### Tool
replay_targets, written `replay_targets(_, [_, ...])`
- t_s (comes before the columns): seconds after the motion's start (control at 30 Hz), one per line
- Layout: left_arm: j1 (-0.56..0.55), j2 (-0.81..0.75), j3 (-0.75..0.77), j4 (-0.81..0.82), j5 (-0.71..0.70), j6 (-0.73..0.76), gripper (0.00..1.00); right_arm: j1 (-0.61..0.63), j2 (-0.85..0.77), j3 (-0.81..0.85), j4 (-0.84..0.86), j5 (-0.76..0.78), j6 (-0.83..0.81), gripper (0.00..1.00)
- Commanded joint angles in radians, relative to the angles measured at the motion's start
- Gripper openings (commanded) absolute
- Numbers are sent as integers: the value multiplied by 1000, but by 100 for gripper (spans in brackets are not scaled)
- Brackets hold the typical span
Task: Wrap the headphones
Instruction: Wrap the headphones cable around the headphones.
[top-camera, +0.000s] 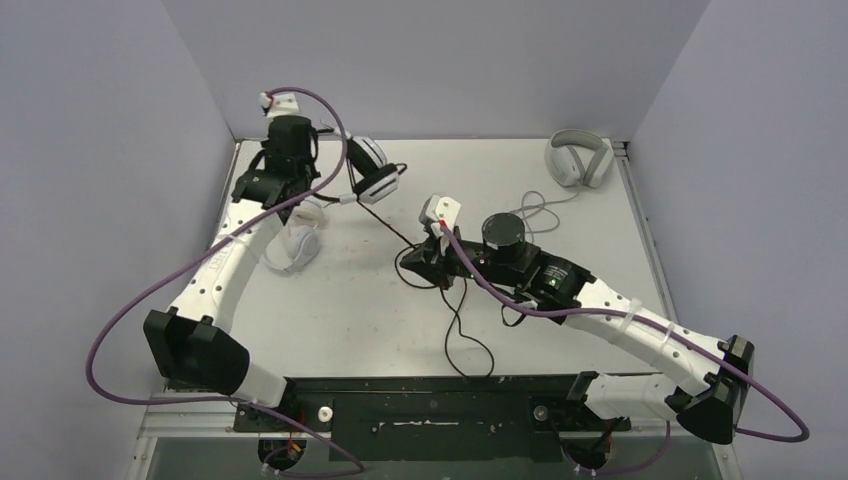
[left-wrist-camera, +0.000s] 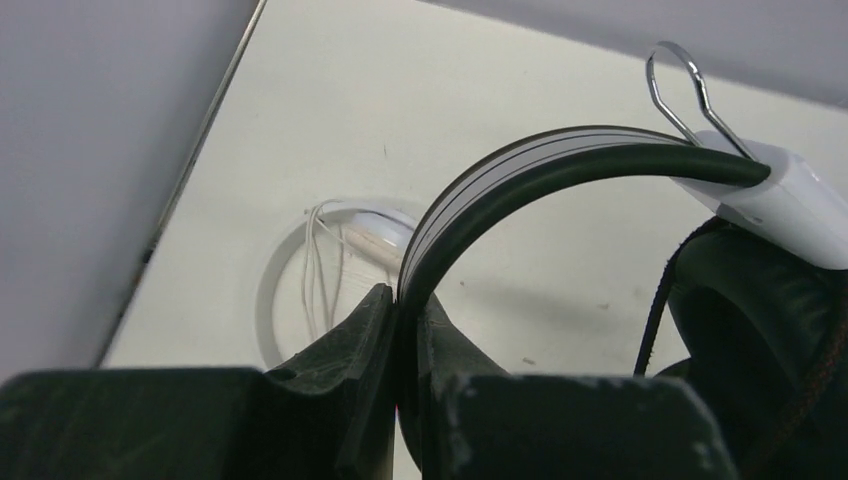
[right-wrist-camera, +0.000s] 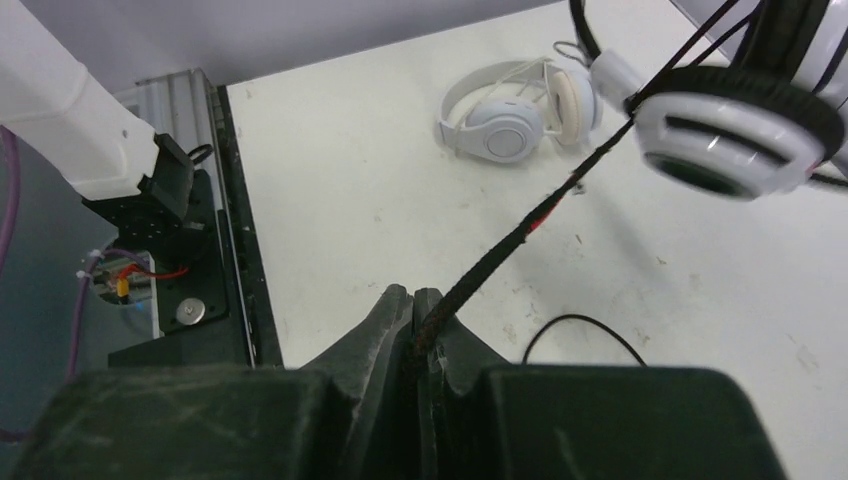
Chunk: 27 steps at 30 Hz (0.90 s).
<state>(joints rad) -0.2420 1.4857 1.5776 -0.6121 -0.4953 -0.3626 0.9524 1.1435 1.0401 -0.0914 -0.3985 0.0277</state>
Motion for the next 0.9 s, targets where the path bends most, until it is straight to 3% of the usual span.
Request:
replay_targets(0.0, [-139, -111, -114, 304, -155, 330, 0, -1, 57, 199, -189, 55, -92, 0])
replay_targets(0.17, [-312, -199, -268, 353, -151, 597, 0, -82, 119, 303, -250, 68, -123, 0])
replay_targets(0.27, [-392, -225, -297, 282, -150, 665, 0, -163, 156, 337, -258, 16, -110, 0])
replay_targets(0.37, [-437, -259, -314, 189, -44, 680, 0, -220, 180, 338, -247, 9, -106, 0])
replay_targets(0.5, [-451, -312, -312, 115, 49, 601, 0, -285, 229, 340, -269, 15, -95, 0])
replay_targets(0.57, [-451, -332, -298, 91, 84, 548, 0, -321, 234, 309, -248, 11, -77, 5])
replay_targets(0.87, [-450, -342, -173, -15, 334, 261, 0, -472, 172, 55, 77, -200, 77, 15])
